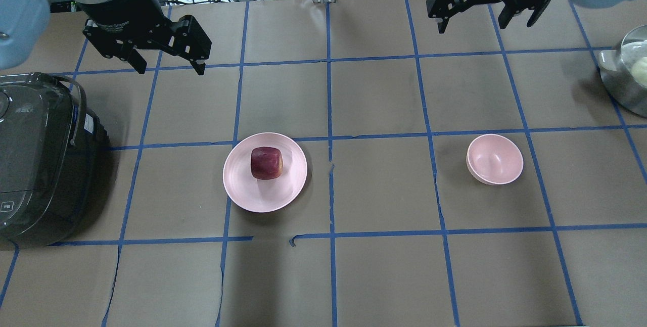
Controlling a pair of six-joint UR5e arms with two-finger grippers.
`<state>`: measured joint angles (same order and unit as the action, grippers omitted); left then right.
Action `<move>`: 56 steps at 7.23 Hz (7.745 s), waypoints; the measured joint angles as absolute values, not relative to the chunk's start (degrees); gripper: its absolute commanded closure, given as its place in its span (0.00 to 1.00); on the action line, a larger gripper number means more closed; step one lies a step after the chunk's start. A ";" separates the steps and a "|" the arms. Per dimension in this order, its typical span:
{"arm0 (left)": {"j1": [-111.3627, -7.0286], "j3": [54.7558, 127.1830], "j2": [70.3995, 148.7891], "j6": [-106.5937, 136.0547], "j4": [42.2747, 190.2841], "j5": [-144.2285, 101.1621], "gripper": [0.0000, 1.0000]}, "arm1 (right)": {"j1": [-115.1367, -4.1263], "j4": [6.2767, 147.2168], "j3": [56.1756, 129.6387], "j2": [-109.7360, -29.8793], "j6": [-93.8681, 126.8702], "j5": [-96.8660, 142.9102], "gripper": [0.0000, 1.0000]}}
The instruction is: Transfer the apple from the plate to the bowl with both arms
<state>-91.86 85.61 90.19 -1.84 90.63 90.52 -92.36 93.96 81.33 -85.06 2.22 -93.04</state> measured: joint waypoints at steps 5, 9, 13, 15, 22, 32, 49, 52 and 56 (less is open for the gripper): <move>-92.36 86.00 89.90 -1.83 90.84 90.04 0.00 | -92.36 93.27 81.55 -85.08 2.58 -92.69 0.00; -91.59 85.75 90.92 -1.84 90.48 89.25 0.00 | -92.37 93.25 81.56 -85.08 2.59 -92.59 0.00; -92.34 87.08 91.25 -1.68 90.12 89.20 0.00 | -92.37 93.23 81.56 -85.16 2.57 -92.57 0.00; -92.97 88.92 91.29 -1.37 87.64 89.15 0.00 | -92.37 93.21 81.56 -85.16 2.63 -92.65 0.00; -92.98 89.34 90.91 -1.76 84.63 89.61 0.00 | -92.37 93.16 81.56 -85.17 2.61 -92.73 0.00; -97.05 106.20 96.25 0.80 67.64 86.32 0.04 | -87.59 93.45 85.38 -84.46 -1.28 -92.69 0.00; -100.31 114.92 106.74 4.36 47.32 86.57 0.55 | -71.72 124.88 116.73 -78.59 -15.75 -87.56 1.00; -100.48 114.27 104.42 4.42 47.67 86.77 0.63 | -85.78 123.51 114.32 -77.35 -1.42 -84.38 1.00; -101.62 113.05 102.83 8.35 49.88 85.93 0.66 | -93.74 123.88 116.04 -75.80 1.37 -84.12 0.00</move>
<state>-101.62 113.05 102.83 8.35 49.88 85.93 -93.74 123.88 116.04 -75.80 1.37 -84.12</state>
